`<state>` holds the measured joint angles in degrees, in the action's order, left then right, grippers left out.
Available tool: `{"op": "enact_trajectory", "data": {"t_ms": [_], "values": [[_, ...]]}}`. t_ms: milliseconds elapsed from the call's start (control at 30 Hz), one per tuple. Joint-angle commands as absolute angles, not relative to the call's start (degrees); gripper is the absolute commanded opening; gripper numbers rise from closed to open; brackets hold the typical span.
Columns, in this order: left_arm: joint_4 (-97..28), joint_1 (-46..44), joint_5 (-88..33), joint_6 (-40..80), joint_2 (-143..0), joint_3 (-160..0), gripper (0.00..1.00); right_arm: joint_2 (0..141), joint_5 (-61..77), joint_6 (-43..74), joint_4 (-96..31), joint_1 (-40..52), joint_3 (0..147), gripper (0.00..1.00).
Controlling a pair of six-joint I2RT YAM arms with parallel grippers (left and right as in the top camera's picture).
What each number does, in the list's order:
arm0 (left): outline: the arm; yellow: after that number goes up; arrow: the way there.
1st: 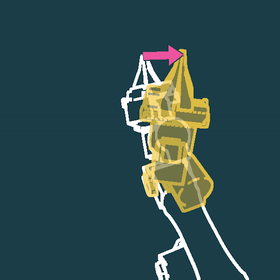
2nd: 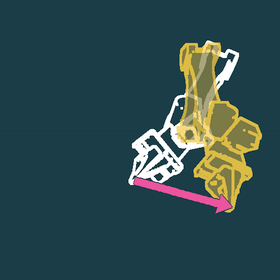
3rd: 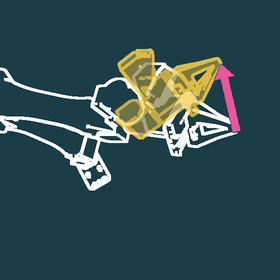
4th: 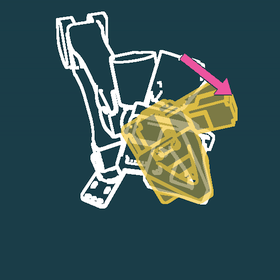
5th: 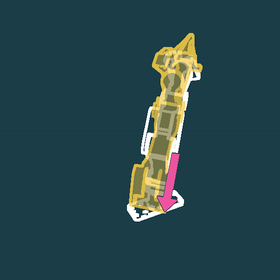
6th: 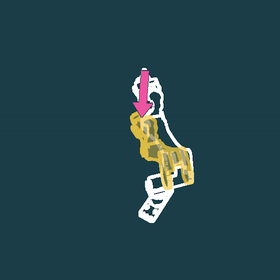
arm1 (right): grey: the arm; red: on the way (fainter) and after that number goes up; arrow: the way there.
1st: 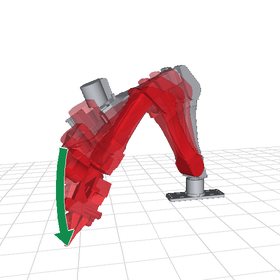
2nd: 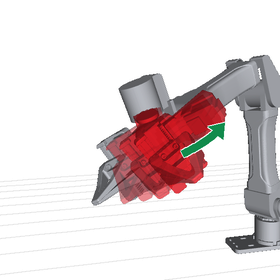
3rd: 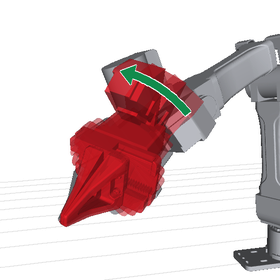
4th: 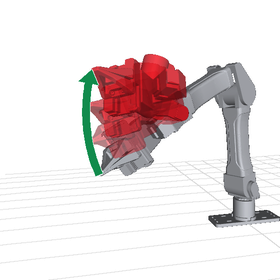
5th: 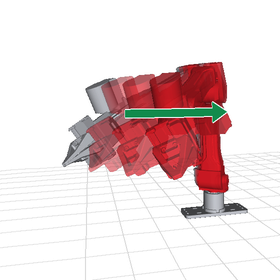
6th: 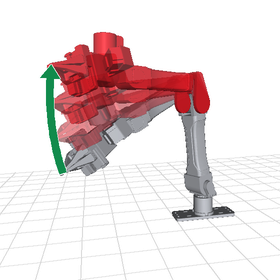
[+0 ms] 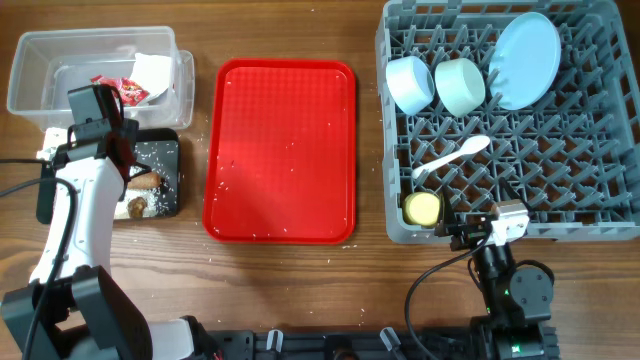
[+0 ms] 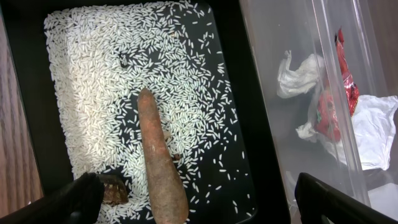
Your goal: Sort waste into correct bins and load items into the dishwasher rack
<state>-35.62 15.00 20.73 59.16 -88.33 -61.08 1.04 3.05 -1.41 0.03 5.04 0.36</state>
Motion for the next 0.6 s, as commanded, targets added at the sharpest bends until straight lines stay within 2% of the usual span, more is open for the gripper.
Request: {"op": "enact_trajectory", "data": {"t_ms": [0, 233, 400, 467, 567], "values": [[-35.6, 15.3, 21.5, 58.5, -88.3, -61.5, 1.00, 0.2, 4.4, -2.0, 0.2, 4.6, 0.3, 1.00], [-36.8, 15.1, 22.0, 58.5, -81.6, -61.0, 1.00, 0.2, 4.4, -2.0, 0.2, 4.6, 0.3, 1.00], [-37.4, 14.9, 21.7, 57.3, -65.6, -55.1, 1.00, 0.2, 4.4, -2.0, 0.2, 4.6, 0.3, 1.00], [-34.3, 14.9, 18.9, 51.9, -58.7, -50.7, 1.00, 0.2, 4.4, -2.0, 0.2, 4.6, 0.3, 1.00], [-25.2, 14.8, 9.4, 37.5, -42.0, -38.3, 1.00, 0.2, 4.4, -2.0, 0.2, 4.6, 0.3, 1.00]]}}
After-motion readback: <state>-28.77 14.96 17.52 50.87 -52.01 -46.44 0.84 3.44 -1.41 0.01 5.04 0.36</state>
